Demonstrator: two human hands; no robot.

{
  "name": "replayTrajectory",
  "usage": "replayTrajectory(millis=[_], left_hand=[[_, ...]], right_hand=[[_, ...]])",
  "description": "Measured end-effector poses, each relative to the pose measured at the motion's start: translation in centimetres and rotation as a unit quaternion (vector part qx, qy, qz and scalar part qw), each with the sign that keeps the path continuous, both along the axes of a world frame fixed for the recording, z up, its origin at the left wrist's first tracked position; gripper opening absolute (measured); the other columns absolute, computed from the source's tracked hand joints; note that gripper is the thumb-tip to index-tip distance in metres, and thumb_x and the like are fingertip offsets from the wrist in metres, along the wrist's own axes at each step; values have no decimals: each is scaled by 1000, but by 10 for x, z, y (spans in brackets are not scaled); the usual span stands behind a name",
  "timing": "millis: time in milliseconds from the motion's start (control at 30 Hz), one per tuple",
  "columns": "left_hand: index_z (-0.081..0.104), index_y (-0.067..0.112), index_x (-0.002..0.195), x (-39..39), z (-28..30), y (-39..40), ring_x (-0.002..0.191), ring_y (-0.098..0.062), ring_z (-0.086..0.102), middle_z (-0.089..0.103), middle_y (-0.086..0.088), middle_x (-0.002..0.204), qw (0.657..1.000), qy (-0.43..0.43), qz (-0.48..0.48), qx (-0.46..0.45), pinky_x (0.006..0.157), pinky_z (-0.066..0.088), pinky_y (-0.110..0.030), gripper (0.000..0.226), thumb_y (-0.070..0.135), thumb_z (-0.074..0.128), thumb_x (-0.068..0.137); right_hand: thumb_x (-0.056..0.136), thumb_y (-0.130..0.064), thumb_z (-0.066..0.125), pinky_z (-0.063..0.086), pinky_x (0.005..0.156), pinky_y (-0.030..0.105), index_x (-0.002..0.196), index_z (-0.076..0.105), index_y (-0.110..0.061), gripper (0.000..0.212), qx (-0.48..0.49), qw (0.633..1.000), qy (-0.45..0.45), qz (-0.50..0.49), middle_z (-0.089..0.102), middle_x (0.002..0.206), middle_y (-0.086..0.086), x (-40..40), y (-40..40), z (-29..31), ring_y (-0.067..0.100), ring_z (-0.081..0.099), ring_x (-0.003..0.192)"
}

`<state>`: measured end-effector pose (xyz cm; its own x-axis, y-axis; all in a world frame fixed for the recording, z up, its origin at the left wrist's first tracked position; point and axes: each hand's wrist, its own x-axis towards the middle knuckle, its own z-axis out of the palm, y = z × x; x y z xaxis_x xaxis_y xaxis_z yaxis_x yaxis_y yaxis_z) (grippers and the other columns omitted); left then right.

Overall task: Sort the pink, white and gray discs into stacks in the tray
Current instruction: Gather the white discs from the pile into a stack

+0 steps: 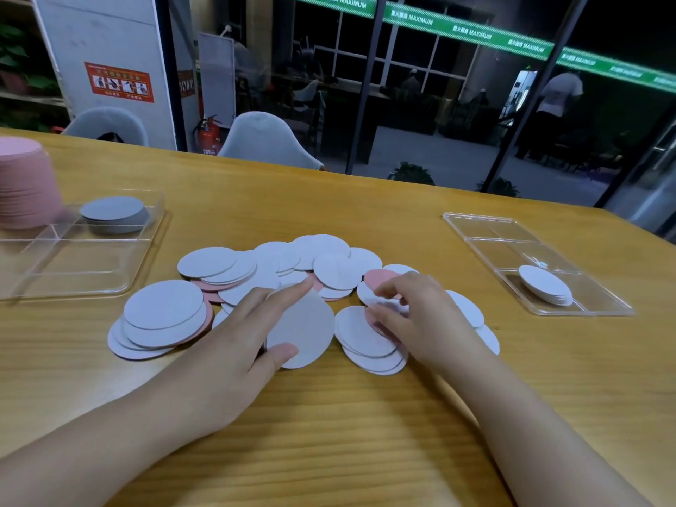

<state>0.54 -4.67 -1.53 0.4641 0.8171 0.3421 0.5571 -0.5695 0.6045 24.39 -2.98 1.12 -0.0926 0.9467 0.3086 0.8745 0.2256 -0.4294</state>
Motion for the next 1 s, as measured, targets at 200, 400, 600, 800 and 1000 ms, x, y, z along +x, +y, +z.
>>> replayTrajectory(millis=[200,400,600,800,1000], left_hand=[[4,78,119,0,1,-1,110,14,32,25,41,123,1000,-2,-5,-9,89,29,1,68,34,48,93],[4,80,117,0,2,-1,115,21,25,23,44,124,1000,-8,-6,-9,89,30,-1,70,33,49,92],[6,81,116,0,5,-3,115,21,28,26,45,122,1000,-12,-4,6,89,33,-5,70,32,51,92],[9,80,116,-1,4,-2,117,21,26,27,46,122,1000,-17,-1,15,88,33,-7,70,31,53,91],[14,80,115,-1,3,1,116,27,22,23,50,123,1000,-26,2,0,93,35,-14,72,31,59,87]], right_hand=[[75,-42,69,47,71,31,87,65,-13,32,-10,994,-10,-110,58,90,-3,2,7,-6,15,53,87],[90,-38,52,31,48,28,68,51,-9,37,24,985,-130,-111,45,63,1,-12,11,0,21,46,65],[98,-18,38,31,55,28,83,43,-15,16,-11,972,-212,-104,46,75,1,-3,16,1,23,48,72],[96,-21,44,35,59,15,83,55,-20,17,-1,1000,-1,-17,55,78,-6,12,-14,32,10,49,74],[93,-14,51,37,65,9,77,54,-32,24,17,993,91,80,56,78,-13,10,-30,45,-2,49,72]])
